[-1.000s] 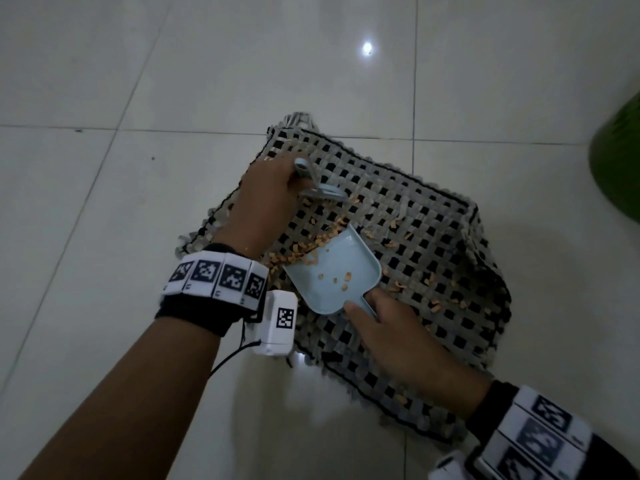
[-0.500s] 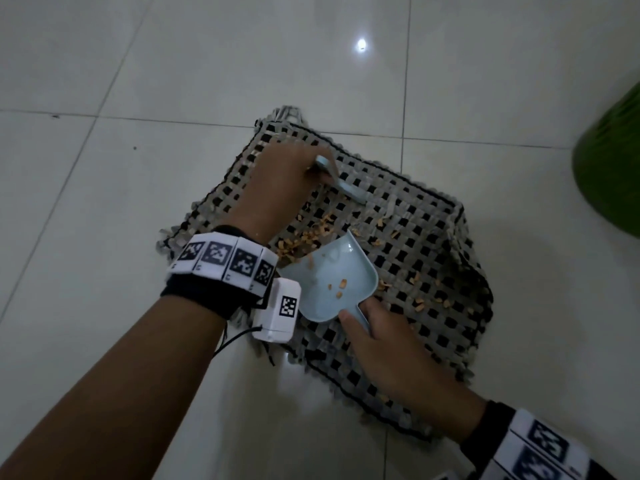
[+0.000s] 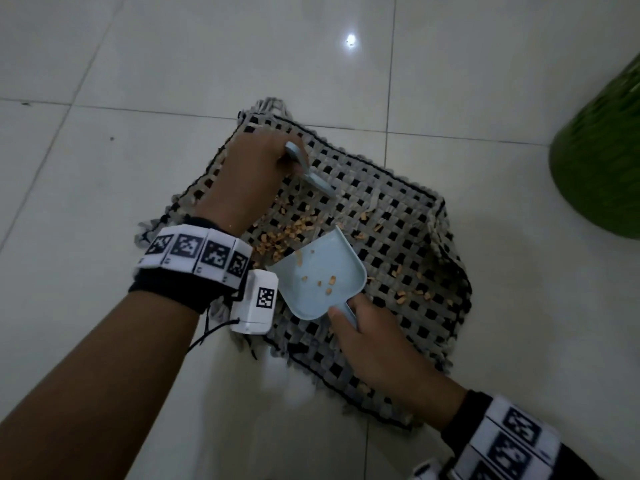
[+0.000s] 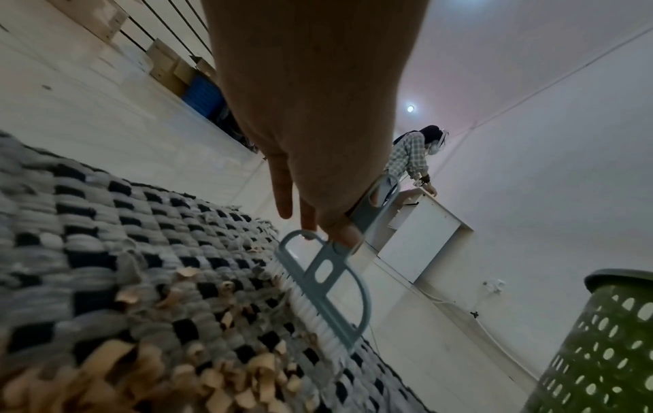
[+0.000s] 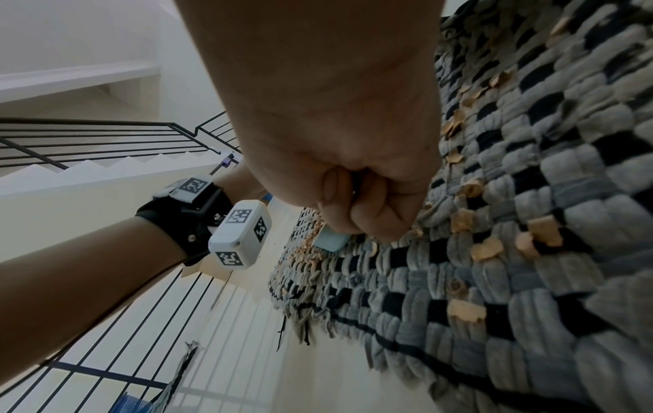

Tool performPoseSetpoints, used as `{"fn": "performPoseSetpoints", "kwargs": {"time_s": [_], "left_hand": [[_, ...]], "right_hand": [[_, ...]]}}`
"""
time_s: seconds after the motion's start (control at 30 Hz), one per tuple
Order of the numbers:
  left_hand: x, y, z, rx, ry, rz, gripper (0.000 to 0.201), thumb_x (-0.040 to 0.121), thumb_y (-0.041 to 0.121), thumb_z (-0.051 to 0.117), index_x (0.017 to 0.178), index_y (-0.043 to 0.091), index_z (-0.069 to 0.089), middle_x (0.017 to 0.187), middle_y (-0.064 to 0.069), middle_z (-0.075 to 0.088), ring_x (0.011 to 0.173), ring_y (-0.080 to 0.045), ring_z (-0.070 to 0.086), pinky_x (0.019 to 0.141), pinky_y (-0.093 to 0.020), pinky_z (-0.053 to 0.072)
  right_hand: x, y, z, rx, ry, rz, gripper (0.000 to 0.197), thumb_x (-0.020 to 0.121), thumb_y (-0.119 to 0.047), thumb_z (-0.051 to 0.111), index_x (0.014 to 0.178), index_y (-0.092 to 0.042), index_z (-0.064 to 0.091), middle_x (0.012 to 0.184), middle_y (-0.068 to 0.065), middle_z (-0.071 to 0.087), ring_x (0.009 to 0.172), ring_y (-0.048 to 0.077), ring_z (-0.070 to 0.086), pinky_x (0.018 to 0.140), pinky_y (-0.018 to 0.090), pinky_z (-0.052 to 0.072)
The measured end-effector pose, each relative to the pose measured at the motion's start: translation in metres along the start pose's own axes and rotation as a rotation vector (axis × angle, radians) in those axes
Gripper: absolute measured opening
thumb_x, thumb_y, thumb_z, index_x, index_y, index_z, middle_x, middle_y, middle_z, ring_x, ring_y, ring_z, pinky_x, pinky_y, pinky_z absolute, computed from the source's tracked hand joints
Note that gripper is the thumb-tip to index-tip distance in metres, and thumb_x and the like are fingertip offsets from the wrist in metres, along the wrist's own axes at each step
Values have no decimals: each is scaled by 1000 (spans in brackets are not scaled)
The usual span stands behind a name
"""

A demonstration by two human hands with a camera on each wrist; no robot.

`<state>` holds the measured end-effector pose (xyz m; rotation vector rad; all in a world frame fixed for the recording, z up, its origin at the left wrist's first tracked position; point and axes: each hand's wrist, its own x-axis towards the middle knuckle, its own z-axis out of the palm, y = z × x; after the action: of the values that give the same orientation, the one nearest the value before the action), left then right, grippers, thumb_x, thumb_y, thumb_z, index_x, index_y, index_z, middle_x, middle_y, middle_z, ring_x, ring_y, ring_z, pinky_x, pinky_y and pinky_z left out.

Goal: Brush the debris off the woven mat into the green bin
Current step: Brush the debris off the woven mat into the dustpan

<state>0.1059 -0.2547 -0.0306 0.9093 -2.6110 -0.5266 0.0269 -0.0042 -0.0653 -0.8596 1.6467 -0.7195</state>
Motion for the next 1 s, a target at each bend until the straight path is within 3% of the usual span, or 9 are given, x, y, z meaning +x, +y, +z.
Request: {"fn": "performPoseSetpoints", "kwargs": {"time_s": [0.2,0.33,0.43,0.6,0.7,0.77,0.83,0.9,1.0], "left_hand": [[-21,-11,-22,57,-86,-63,18,87,-3,63,92,7,78,81,-12,74,68,-20,60,67,-26,39],[-23,-12,-19,43,71,-60,14,90,15,66,97,14,79,87,-10,76,75,-23,68,69,-28,50],[-30,-6,-4,69,81,-97,14,93,15,63,98,14,76,83,-9,75,71,-26,66,66,-35,53],[-66,5,4,36,58,-170,13,90,1,58,92,9,69,75,-11,68,59,-23,53,54,-30,38],[-84,13,2,22,111,-223,10,95,8,58,96,8,68,70,-7,65,55,-22,51,50,-34,40],[-92,22,3,58,160,-231,19,102,16,53,90,7,65,56,1,53,44,-14,42,42,-28,28],[-98,37,9,105,129,-180,27,106,21,48,90,10,66,51,11,38,41,-4,30,43,-21,16],[-104,47,16,116,82,-120,29,107,23,47,100,8,70,54,7,48,42,-8,34,45,-20,22],[-105,46,8,72,147,-161,34,106,26,47,93,5,71,55,5,52,40,-6,38,42,-14,21]], "right_hand": [[0,1,0,-11,-1,1,28,106,-32,41,117,-10,53,62,0,44,40,7,29,41,18,29],[2,1,-1,-46,11,20,30,105,-33,41,107,-6,54,63,-2,43,39,7,32,43,19,29],[2,1,-2,-50,17,40,30,105,-34,42,108,-7,54,62,-3,43,39,6,33,41,18,30],[3,0,-7,-83,35,51,32,104,-34,45,95,-6,56,60,-4,45,38,3,35,39,14,30],[5,-1,-14,-131,47,26,31,103,-35,47,98,-7,60,64,2,53,41,3,39,41,15,33],[5,-2,-17,-159,54,12,31,102,-36,49,100,-8,64,72,13,62,49,11,48,47,22,39],[6,-4,-21,-175,73,12,33,101,-36,51,104,-8,67,82,16,69,59,25,58,53,27,44],[8,-6,-25,-192,86,16,34,100,-36,52,105,-7,69,84,14,71,62,24,61,54,25,45],[9,-7,-30,-203,80,18,34,100,-34,53,104,-6,70,84,15,71,60,18,58,54,26,46]]}}
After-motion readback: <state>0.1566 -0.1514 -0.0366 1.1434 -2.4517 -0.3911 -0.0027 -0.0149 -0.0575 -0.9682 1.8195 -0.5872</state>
